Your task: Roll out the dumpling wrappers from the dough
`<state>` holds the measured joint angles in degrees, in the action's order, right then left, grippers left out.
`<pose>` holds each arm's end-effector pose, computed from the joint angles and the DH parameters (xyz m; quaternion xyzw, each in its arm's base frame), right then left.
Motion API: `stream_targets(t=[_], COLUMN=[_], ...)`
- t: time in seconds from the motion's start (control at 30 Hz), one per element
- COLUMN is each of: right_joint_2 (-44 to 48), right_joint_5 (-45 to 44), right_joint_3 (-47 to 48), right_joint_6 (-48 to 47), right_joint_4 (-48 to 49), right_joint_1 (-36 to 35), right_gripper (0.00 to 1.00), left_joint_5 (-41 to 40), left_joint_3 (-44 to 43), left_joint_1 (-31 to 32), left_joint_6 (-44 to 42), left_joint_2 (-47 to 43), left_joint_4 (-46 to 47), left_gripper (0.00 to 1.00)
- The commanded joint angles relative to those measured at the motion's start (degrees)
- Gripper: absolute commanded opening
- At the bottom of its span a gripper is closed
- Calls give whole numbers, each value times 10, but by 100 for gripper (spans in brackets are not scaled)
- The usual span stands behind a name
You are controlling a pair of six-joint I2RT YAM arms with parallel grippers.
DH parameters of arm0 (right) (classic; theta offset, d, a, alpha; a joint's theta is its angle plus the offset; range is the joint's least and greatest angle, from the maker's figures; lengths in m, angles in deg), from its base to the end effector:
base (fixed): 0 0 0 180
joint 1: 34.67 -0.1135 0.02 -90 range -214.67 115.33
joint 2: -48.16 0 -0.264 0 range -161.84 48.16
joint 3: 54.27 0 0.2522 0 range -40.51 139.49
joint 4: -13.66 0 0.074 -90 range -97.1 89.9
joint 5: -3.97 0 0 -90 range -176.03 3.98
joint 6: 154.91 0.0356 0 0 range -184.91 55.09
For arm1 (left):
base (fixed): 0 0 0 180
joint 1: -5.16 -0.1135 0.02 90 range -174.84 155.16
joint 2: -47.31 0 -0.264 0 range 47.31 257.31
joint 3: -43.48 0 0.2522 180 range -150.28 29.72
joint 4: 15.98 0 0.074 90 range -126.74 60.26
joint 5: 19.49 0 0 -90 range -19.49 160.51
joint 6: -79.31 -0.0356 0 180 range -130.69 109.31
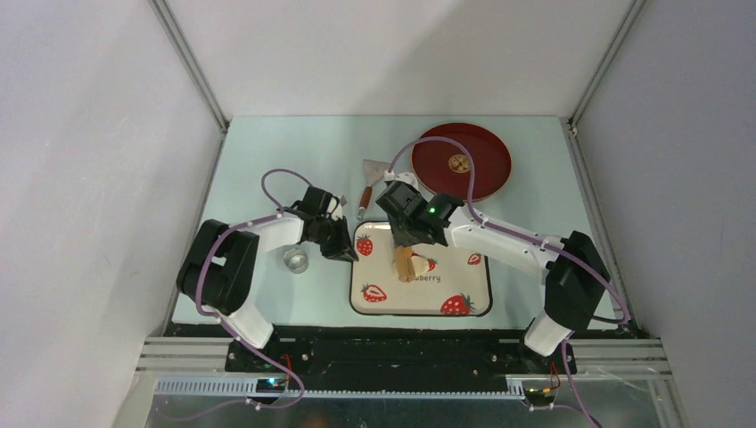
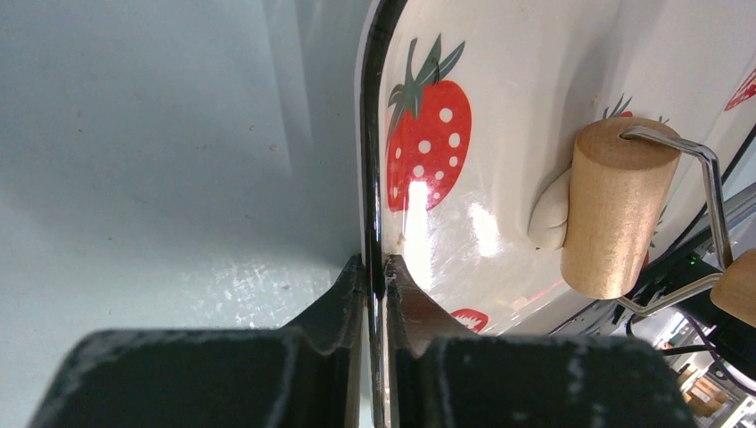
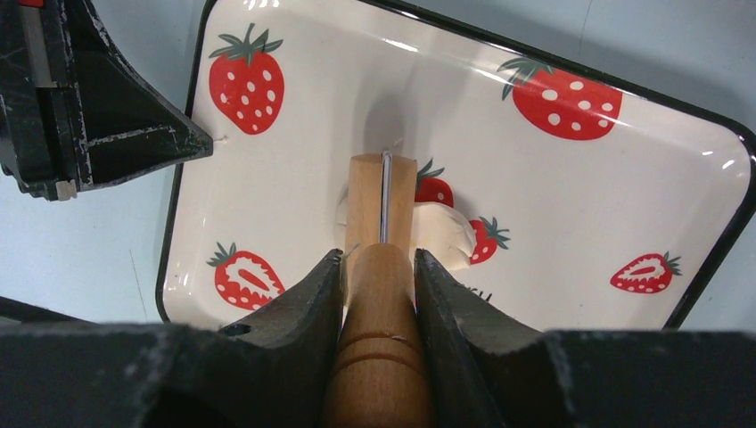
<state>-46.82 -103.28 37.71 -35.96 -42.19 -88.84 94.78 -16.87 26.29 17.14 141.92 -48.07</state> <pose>0.2138 0.2781 0.2709 -0.1686 0.9382 0.0680 0.2945 0.2674 -0.1190 0.1372 -0.0129 0.9578 -0.2703 0.0971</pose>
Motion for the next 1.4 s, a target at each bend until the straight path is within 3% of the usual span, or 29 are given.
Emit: stream_targets(t=[0.0,0.7,1.37], right_joint_2=[-4,150,119], right_joint_5=[108,128,60], right_joint_3=[-36,-37,-45], right_joint_6=[64,47,-30], right_joint_4=[-59,-51,-47], right_joint_1=[-25,71,115], right_gripper=[0,0,0], left_joint_5=[-66,-67,-67], left_joint_3=[17,16,15], left_joint_1=[10,10,10], left_joint_6=[-39,-40,-42], left_joint_2=[34,35,38], left_joint_4=[-34,-34,-34], left_gripper=[0,0,0])
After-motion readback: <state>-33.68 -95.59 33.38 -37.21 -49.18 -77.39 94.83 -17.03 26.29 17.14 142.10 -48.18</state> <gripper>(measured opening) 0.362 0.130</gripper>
